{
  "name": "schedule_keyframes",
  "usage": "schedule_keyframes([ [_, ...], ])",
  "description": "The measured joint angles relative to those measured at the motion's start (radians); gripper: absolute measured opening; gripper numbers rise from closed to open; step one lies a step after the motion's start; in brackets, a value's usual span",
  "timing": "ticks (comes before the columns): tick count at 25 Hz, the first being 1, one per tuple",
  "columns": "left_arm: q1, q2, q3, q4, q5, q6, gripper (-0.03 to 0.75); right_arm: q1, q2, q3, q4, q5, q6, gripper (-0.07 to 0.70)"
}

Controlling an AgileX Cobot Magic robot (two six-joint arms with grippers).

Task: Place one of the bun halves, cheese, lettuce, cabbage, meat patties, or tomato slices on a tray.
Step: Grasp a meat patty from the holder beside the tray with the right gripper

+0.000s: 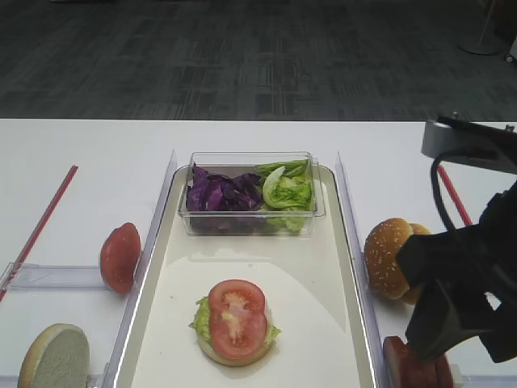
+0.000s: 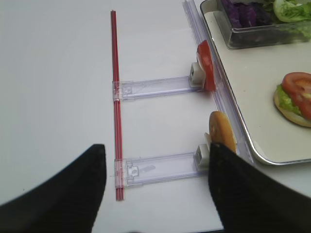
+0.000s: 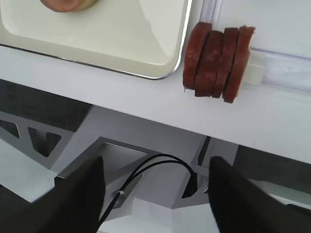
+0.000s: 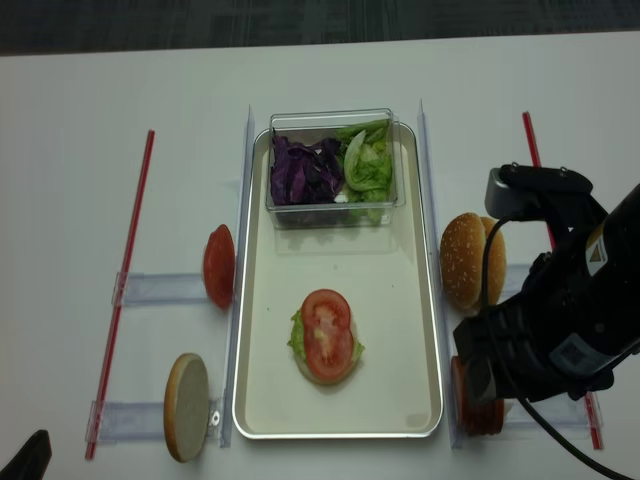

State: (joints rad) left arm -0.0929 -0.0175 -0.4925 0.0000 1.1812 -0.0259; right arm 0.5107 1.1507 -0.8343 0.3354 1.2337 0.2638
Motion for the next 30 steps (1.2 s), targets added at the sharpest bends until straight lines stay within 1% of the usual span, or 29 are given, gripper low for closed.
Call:
schedule_keyframes([
  [9, 0.000, 0.000, 0.000, 0.000, 0.000, 0.000, 0.433, 0.000, 0.100, 0.000, -0.006, -0.008, 0.002, 0.487],
  [18, 0.000, 0.000, 0.000, 0.000, 0.000, 0.000, 0.433, 0.000, 0.133, -0.014, -0.023, -0.010, 0.002, 0.486],
  [20, 0.000, 0.000, 0.000, 0.000, 0.000, 0.000, 0.433, 0.014, 0.151, -0.023, -0.041, -0.012, 0.002, 0.486],
  [23, 0.000, 0.000, 0.000, 0.000, 0.000, 0.000, 0.433, 0.060, 0.199, -0.049, -0.072, -0.012, 0.011, 0.486],
  [26, 0.000, 0.000, 0.000, 0.000, 0.000, 0.000, 0.433, 0.111, 0.252, -0.080, -0.130, -0.016, 0.053, 0.485],
  [30, 0.000, 0.000, 0.000, 0.000, 0.000, 0.000, 0.433, 0.147, 0.307, -0.107, -0.162, -0.043, 0.088, 0.484],
])
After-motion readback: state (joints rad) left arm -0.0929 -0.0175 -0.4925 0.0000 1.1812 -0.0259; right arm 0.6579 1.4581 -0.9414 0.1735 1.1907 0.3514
